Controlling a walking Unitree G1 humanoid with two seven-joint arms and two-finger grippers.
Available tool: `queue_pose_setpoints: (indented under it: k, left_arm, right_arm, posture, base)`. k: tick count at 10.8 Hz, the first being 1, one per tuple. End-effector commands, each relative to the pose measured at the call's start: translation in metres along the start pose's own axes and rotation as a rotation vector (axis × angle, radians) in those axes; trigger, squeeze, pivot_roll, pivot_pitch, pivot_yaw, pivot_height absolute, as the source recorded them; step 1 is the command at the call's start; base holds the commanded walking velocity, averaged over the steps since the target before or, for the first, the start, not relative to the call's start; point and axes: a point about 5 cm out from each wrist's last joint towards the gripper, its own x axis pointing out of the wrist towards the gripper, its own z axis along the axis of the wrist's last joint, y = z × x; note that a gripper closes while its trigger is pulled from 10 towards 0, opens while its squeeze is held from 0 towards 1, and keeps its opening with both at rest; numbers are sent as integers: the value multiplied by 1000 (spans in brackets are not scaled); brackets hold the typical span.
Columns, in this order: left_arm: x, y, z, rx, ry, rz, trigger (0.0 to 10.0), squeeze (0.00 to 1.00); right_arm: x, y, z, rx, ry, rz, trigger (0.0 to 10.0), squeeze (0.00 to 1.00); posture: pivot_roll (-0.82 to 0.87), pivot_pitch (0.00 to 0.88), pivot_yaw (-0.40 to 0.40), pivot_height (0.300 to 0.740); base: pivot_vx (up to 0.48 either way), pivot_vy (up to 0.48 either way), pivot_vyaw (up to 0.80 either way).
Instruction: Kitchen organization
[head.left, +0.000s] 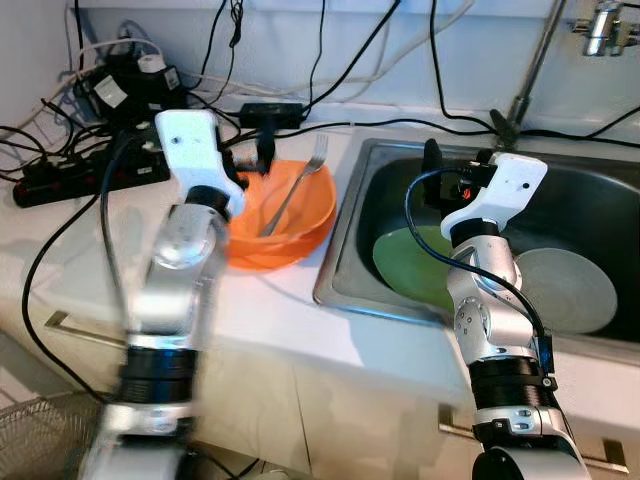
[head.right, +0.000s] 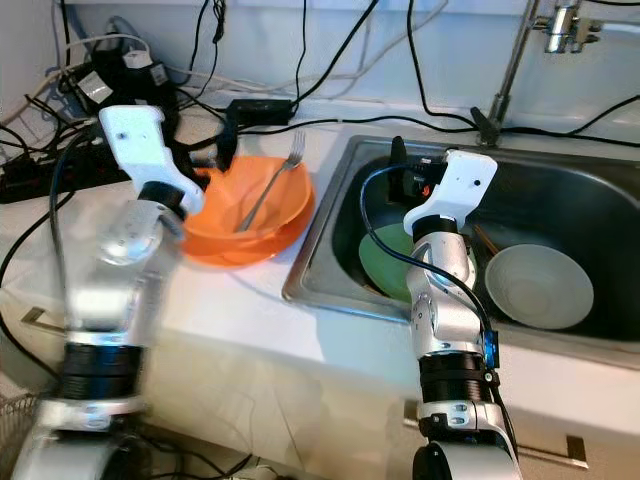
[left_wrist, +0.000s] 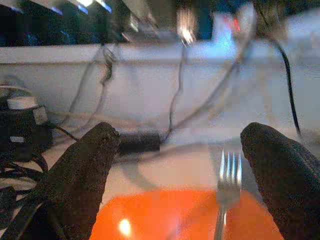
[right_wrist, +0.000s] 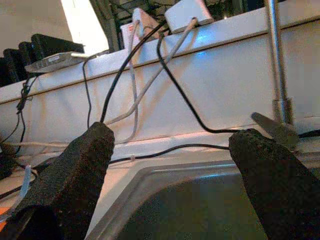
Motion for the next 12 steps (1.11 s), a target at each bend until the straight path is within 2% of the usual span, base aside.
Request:
queue_pose_setpoints:
  k: [1, 2, 4, 6, 7, 8, 11, 12]
  left_arm:
    - [2, 2, 6, 49, 94, -65, 10000, 0]
    - [1, 8, 5, 76, 147, -96, 10000, 0]
    - [2, 16, 7, 69, 194, -96, 10000, 0]
    - [-1, 12, 2, 14, 252, -154, 10000, 0]
    - [-4, 8, -3, 4, 294, -226, 10000, 0]
    - [-6, 6, -7, 31, 336, -284, 10000, 0]
    - [-6, 6, -13, 73, 405, -317, 10000, 0]
    - [-2, 4, -15, 84, 429, -327, 10000, 0]
  right_arm:
    - [0, 3, -3, 9, 8, 5, 10000, 0]
    - [0, 4, -4, 10, 12, 8, 10000, 0]
    - [0, 7, -5, 17, 12, 11, 10000, 0]
    - [-1, 7, -7, 17, 15, 10, 10000, 0]
    - [-1, 7, -7, 19, 18, 8, 10000, 0]
    - [-1, 7, -8, 20, 19, 7, 10000, 0]
    - [-2, 8, -10, 28, 24, 1, 10000, 0]
    - [-4, 9, -12, 32, 28, -1, 10000, 0]
  posture:
    - [76, 0, 81, 740]
    - [77, 0, 84, 740]
    - [75, 0, 92, 740]
    - [70, 0, 96, 740]
    - [74, 0, 97, 740]
    - [79, 0, 97, 740]
    - [85, 0, 104, 740]
    - [86, 0, 106, 740]
  base:
    - [0, 0, 0]
    - [0, 0, 0]
    - [0, 0, 0]
    - [0, 0, 0]
    - [0, 0, 0]
    - [0, 0, 0]
    - [0, 0, 0]
    - [0, 0, 0]
